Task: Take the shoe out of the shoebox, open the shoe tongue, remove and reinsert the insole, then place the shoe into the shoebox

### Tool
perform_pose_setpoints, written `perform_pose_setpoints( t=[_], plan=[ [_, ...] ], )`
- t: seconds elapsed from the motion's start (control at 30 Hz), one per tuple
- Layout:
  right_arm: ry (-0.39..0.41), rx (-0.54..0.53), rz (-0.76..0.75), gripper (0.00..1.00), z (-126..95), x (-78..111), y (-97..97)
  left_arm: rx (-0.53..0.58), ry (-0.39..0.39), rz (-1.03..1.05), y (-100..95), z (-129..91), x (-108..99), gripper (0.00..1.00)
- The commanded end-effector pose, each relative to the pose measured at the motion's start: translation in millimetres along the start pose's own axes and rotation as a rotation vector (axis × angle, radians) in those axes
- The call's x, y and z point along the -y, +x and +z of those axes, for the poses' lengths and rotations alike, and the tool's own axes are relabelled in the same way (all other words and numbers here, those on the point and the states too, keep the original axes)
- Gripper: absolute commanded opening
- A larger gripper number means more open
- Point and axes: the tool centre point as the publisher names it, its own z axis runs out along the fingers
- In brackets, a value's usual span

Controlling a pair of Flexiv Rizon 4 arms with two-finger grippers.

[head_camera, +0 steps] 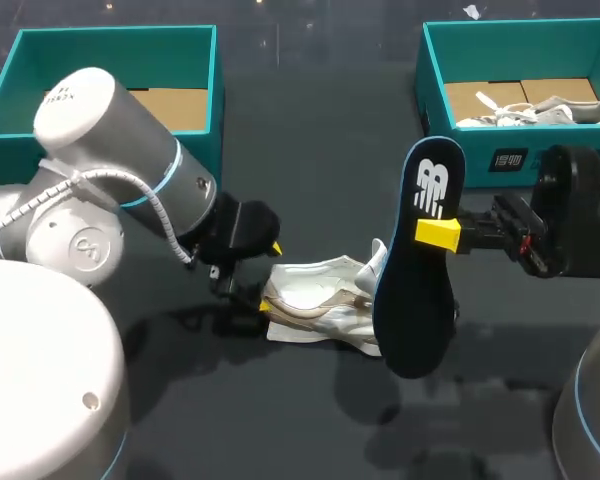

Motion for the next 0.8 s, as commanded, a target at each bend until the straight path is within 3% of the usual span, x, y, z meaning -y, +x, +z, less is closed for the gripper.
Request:
perform_pose_setpoints(
  t=[0.03,0.37,0.67,0.8],
  plan=[
    [0.000,0.003,0.000,0.00,1,0.6,1.1,-0.011,-0.131,-0.002,-2.2,-7,5,1.00],
    [0.000,0.003,0.000,0.00,1,0.6,1.1,-0.024,-0.203,0.000,1.3,-23,14,1.00],
    [0.000,0.003,0.000,0.00,1,0.6,1.1,-0.009,-0.195,0.030,-8.3,-31,50,1.00],
    [0.000,0.003,0.000,0.00,1,0.6,1.1,0.017,-0.202,0.025,-20.6,-20,65,1.00]
  ],
)
